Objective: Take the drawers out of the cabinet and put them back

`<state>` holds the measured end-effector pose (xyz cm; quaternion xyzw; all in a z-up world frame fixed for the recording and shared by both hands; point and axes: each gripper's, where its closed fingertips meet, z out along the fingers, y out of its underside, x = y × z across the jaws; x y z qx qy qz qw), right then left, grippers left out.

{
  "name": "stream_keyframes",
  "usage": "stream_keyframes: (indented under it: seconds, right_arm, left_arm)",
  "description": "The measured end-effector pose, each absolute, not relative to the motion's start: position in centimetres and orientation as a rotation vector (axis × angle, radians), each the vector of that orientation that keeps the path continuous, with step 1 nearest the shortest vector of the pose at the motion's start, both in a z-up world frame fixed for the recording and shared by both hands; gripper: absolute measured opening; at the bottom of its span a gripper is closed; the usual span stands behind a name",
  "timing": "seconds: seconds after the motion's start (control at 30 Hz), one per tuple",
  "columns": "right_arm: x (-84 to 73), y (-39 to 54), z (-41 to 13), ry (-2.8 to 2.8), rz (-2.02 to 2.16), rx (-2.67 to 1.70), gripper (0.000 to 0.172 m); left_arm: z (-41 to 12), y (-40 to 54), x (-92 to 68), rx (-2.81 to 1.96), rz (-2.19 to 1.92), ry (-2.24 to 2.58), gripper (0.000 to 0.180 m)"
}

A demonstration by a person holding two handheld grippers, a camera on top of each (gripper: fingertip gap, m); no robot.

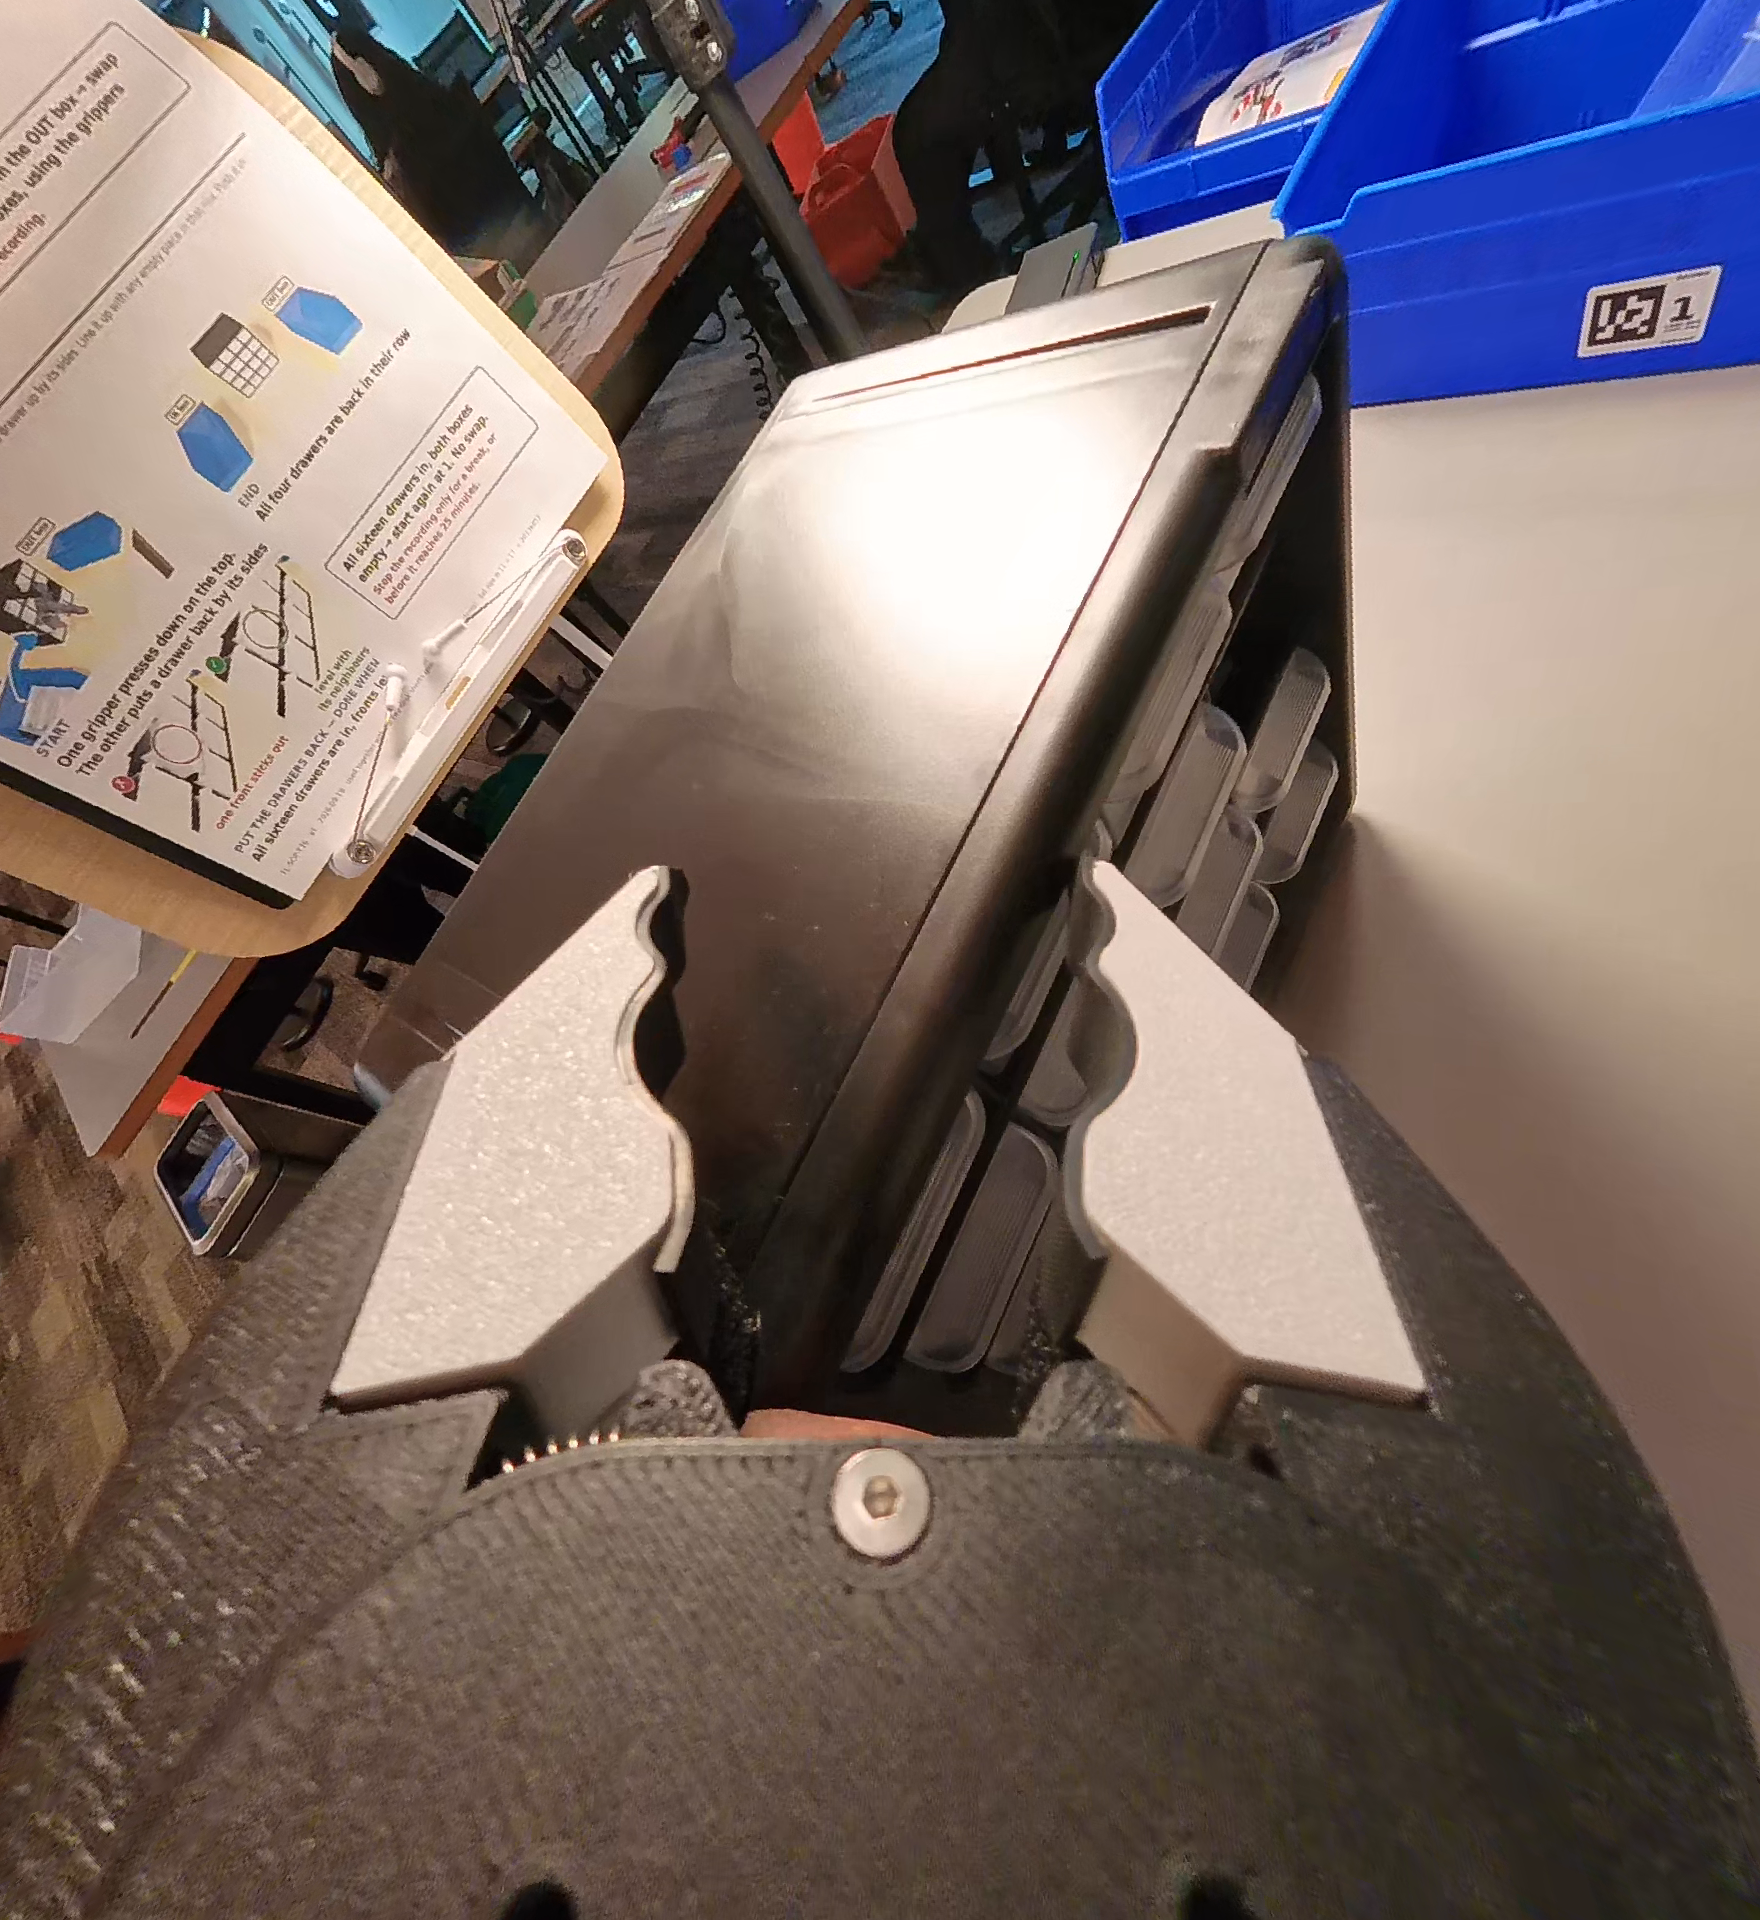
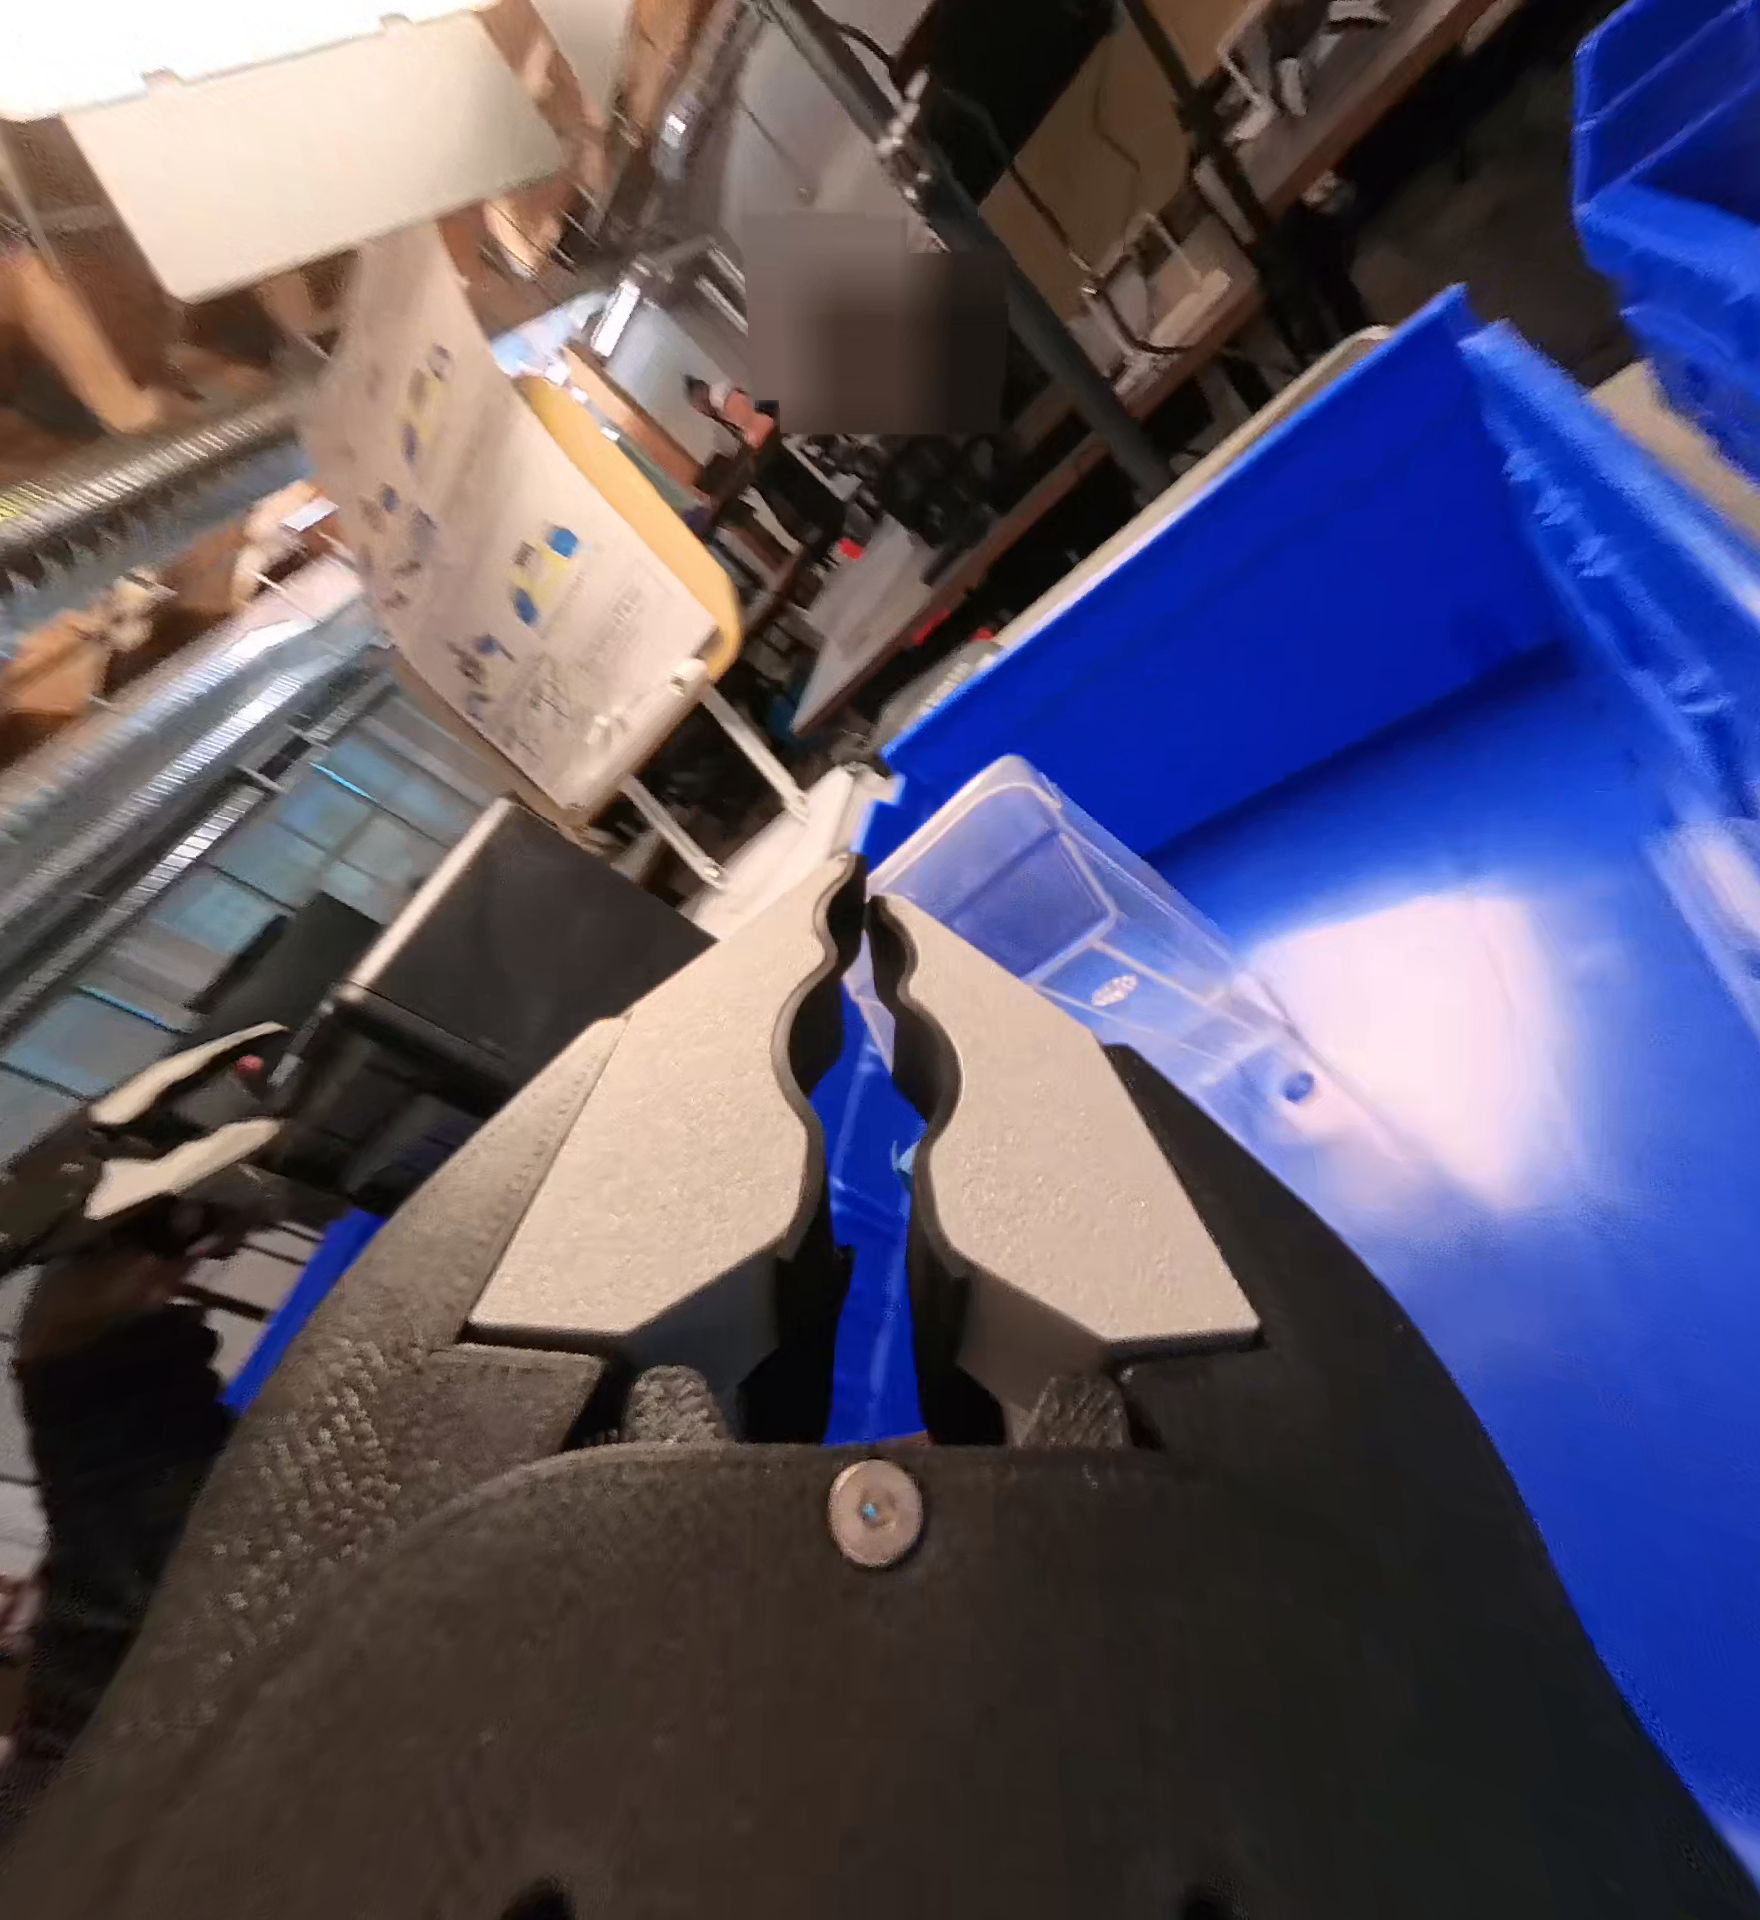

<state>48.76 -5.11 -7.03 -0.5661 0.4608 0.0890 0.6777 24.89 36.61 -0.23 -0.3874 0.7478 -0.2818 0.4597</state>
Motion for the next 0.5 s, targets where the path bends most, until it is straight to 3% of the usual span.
stream_keyframes:
  seconds: [0.2, 0.5]
  right_arm:
    - [49.6, -10.9, -11.7, 1.234, -0.076, -1.572, 0.003]
    - [56.3, -8.4, -12.8, 1.174, -0.343, -1.992, 0.001]
  left_arm:
    - [-0.3, 36.6, 24.9, -0.958, -0.692, 1.843, 0.076]
    - [-0.3, 36.6, 24.9, -0.960, -0.680, 1.832, 0.078]
